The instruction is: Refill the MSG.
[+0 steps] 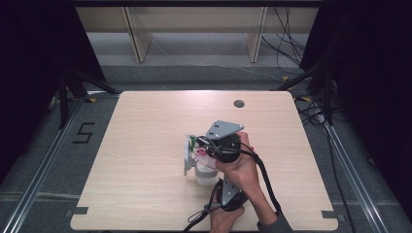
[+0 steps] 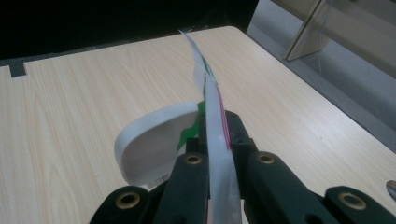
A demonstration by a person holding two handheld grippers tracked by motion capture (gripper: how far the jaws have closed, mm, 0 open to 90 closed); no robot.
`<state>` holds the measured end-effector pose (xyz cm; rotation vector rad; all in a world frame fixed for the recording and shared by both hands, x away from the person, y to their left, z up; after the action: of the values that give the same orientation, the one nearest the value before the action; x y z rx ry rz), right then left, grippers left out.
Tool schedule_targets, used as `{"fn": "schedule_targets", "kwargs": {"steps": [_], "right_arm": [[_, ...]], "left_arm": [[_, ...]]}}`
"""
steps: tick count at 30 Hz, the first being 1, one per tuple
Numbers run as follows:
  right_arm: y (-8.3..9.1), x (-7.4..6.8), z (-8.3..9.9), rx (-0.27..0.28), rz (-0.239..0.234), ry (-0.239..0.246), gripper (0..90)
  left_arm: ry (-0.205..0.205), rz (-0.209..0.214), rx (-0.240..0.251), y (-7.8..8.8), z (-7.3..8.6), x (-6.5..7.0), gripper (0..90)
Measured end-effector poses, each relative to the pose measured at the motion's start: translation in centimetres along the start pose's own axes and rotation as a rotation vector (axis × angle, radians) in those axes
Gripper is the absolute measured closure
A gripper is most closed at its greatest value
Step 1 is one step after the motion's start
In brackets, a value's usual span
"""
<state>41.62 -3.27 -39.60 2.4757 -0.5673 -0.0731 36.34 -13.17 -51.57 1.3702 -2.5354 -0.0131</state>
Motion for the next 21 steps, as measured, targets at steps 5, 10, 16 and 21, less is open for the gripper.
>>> {"fn": "schedule_targets", "kwargs": {"steps": [5,10,16,21], "right_arm": [[-0.09,-0.09,-0.02,-0.001,-0.002,0.010,88.9],[-0.13,-0.07,-0.02,0.000,0.001,0.009,88.9],[-0.09,-0.10,-0.02,0.000,-0.004,0.001,88.9],[-0.09,-0.09,-0.05,0.001,-0.005,0.002,88.9]], "left_arm": [[0.001,-0.008,0.001,-0.05,-0.06,-0.04,77.2],[0.004,-0.001,0.002,-0.03,-0.06,0.02,77.2],[0.000,-0.005,0.000,0.01,-0.03,-0.02,77.2],[-0.001,-0.009,0.001,0.01,-0.03,-0.04,77.2]]}}
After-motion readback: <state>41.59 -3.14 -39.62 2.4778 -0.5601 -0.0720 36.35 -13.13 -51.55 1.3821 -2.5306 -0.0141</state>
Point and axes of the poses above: each handheld gripper's, and its own axes: y roughly backward along the jaws, z roughly out of its underside, x roughly to its right, the point moved 9 cm from there along -y, roughly forward along the jaws, and after that the axes turned 11 degrees about -z, right-handed, at the moved point
